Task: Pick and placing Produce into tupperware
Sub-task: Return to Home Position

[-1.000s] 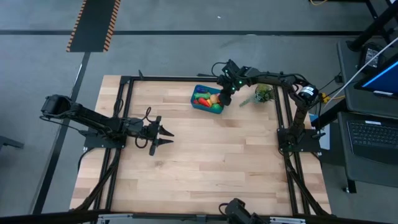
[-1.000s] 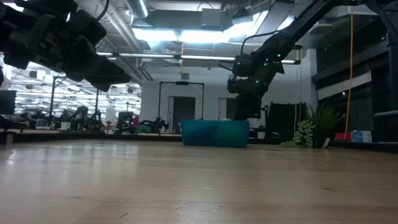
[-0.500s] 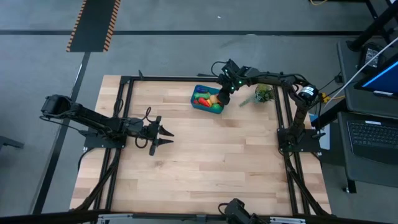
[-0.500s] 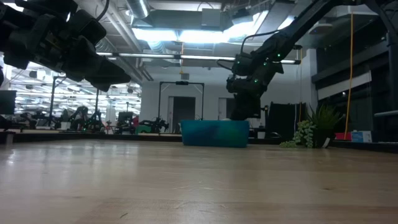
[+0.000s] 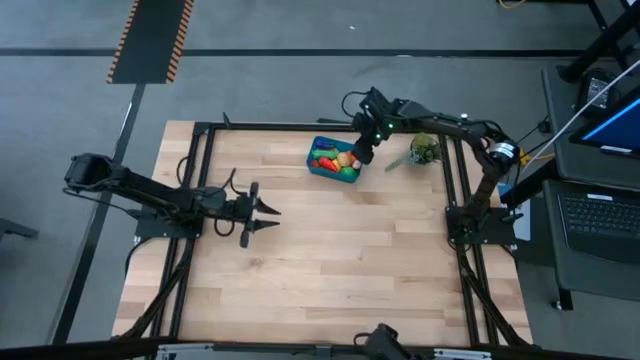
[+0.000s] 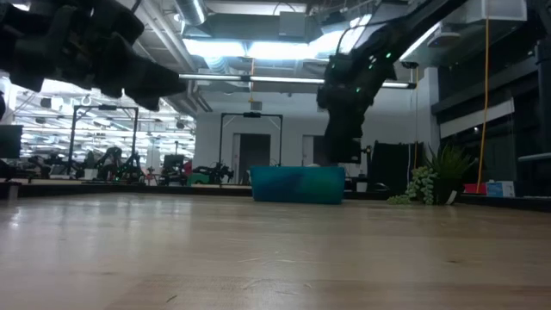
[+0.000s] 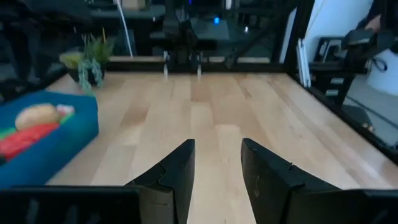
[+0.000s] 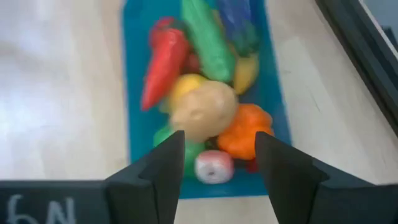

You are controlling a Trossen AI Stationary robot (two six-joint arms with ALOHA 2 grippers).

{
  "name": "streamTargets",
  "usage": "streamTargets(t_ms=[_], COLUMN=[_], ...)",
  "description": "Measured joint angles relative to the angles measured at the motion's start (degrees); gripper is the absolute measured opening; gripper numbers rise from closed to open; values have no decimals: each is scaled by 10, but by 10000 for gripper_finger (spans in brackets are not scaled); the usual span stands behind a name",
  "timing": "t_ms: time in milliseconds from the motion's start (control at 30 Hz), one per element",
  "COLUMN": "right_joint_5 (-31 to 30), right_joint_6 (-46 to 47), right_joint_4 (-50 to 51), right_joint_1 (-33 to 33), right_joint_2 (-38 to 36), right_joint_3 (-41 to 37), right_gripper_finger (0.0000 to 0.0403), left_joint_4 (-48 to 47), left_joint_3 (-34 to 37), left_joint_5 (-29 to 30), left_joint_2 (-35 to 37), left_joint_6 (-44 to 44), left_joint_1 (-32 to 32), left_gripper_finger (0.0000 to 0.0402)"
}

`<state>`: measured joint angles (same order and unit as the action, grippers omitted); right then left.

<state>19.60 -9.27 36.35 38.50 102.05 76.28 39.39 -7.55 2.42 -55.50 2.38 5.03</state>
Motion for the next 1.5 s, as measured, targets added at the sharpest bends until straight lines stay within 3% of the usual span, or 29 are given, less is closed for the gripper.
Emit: streamTargets(t_ms=[200,500,767,1033,1300,1500], right_joint_5=[5,60,120,121,121,121], right_joint_6=[1,29,54,103,138,135], right_joint_4=[-55,-103,-152,-188,-260,-276], right_joint_1=[-14,-51,-92,-132,-176,-193], right_joint_2=[-125,-374,-566,-745,-881,-958], right_joint_3=[-86,-217,-333,-437,-564,-613], right_gripper_finger=[196,196,196,196,196,196], left_joint_4=[-85,-240,-350,-440,-448,-445], left_joint_3=[0,0,0,0,0,0], left_joint_5=[-10,-50,-62,-43,-26,-28], left_joint_2=[108,337,472,551,554,554], left_joint_6=[-15,15,26,21,25,31], left_joint_1=[-12,-32,-32,-32,-32,-32], left_gripper_finger=[124,124,124,124,124,124])
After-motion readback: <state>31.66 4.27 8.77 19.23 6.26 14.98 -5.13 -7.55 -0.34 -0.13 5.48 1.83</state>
